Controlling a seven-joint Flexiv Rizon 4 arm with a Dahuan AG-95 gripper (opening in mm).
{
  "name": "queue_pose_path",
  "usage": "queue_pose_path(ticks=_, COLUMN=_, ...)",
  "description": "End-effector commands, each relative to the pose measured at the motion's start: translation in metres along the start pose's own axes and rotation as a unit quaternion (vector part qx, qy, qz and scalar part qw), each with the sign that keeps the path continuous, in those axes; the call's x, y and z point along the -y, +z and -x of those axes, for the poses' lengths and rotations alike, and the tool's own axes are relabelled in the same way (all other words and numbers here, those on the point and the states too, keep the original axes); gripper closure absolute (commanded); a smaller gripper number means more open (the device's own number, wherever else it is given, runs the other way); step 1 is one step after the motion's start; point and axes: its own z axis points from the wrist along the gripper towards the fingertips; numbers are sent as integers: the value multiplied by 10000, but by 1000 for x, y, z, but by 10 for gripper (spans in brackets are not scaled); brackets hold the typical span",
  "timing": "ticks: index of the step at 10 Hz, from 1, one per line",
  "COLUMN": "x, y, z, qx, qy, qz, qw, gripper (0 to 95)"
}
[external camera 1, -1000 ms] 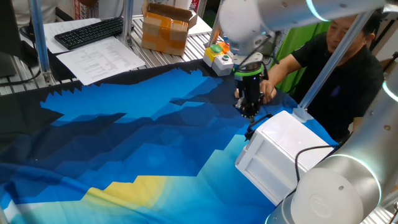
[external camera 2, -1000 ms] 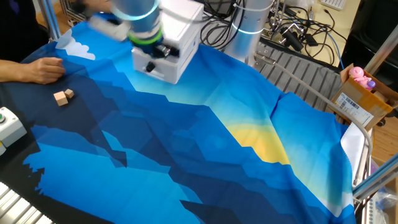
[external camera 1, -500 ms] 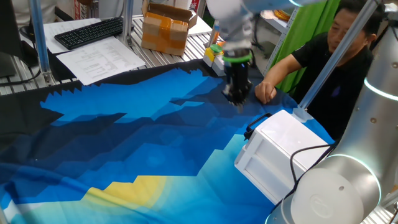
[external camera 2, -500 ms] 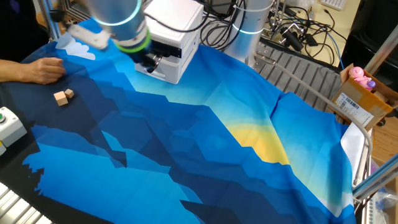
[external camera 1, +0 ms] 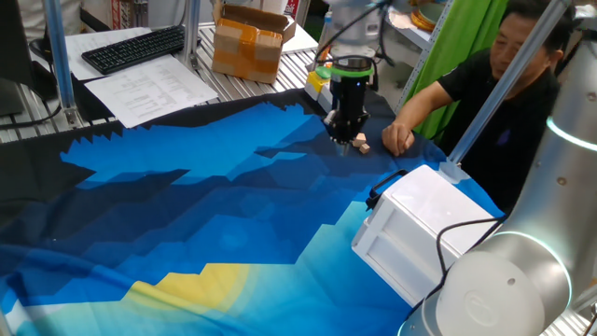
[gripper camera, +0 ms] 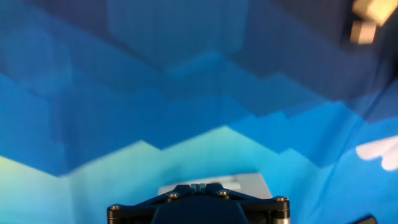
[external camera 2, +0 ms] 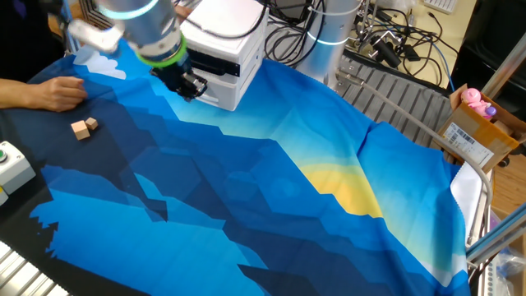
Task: Put things in the drawer
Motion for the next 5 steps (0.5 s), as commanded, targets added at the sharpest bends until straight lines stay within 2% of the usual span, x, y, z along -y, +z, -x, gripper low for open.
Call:
queue_pose_path(ticks=1, x=-14, y=-8, z=11, qx=248, qy=126, qz=61, qw=9996, gripper=950)
queue_pose_path(ticks=3, x=-15, y=-8, z=12, qx=245, qy=153, qz=94, qw=9995, gripper=950)
queue_pose_path(ticks=5, x=-16, y=-8, z=11, qx=195, qy=274, qz=50, qw=9994, gripper=950)
